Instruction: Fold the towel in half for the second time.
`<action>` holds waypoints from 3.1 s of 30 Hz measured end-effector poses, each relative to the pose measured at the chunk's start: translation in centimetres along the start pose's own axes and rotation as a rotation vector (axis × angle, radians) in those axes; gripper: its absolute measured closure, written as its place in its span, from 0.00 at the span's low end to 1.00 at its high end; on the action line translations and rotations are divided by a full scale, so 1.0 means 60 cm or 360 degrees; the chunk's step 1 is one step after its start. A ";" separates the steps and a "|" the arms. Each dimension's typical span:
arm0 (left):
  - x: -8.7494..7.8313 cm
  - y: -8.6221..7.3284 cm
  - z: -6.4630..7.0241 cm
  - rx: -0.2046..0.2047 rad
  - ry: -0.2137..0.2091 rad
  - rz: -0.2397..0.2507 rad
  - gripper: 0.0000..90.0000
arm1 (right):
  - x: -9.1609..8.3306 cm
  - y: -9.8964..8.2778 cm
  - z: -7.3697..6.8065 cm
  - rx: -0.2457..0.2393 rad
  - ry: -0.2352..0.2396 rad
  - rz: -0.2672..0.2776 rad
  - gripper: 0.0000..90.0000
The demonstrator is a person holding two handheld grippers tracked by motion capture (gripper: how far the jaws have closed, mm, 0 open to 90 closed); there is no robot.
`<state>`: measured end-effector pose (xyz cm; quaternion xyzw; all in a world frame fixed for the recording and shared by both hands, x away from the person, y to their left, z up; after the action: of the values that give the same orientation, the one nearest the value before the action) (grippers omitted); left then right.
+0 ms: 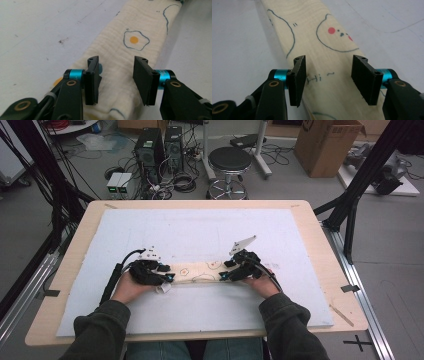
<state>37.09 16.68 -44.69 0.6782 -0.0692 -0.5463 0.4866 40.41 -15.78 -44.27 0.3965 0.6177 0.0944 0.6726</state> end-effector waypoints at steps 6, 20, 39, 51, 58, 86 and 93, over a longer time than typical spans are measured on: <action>-0.011 -0.010 -0.007 -0.0006 0.0010 -0.0018 0.53 | -0.014 -0.009 0.005 0.0008 -0.0007 0.0001 0.48; -0.025 -0.014 -0.009 -0.0017 0.0025 0.0018 0.52 | -0.037 -0.036 0.012 0.0003 -0.0032 0.0003 0.46; -0.021 -0.031 -0.005 0.0049 0.0072 0.0022 0.55 | -0.033 -0.063 0.006 -0.0065 -0.0109 0.0067 0.47; -0.021 -0.033 -0.003 0.0055 0.0090 0.0037 0.55 | -0.033 -0.067 0.008 -0.0083 -0.0104 0.0106 0.47; -0.020 -0.034 -0.003 0.0052 0.0091 0.0053 0.55 | -0.033 -0.067 0.007 -0.0076 -0.0102 0.0107 0.47; -0.035 -0.013 -0.067 -0.0255 0.0163 0.0157 0.55 | -0.067 -0.039 0.072 0.0289 -0.0133 0.0230 0.47; -0.016 -0.021 -0.070 -0.0296 0.0091 0.0062 0.61 | -0.047 -0.049 0.088 0.0368 -0.0069 0.0147 0.57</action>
<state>39.58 20.38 -45.26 0.6439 -0.0174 -0.5213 0.5598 43.51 -21.71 -44.45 0.5014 0.5909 0.0449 0.6304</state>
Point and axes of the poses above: each handheld gripper's, and its own axes: x roughly forward along the jaws, y roughly out of its top, z roughly to its right, the point moved 2 cm from there along x, roughly forward along the jaws, and after that the axes turned 2 degrees about -z, right-handed, at the moved point
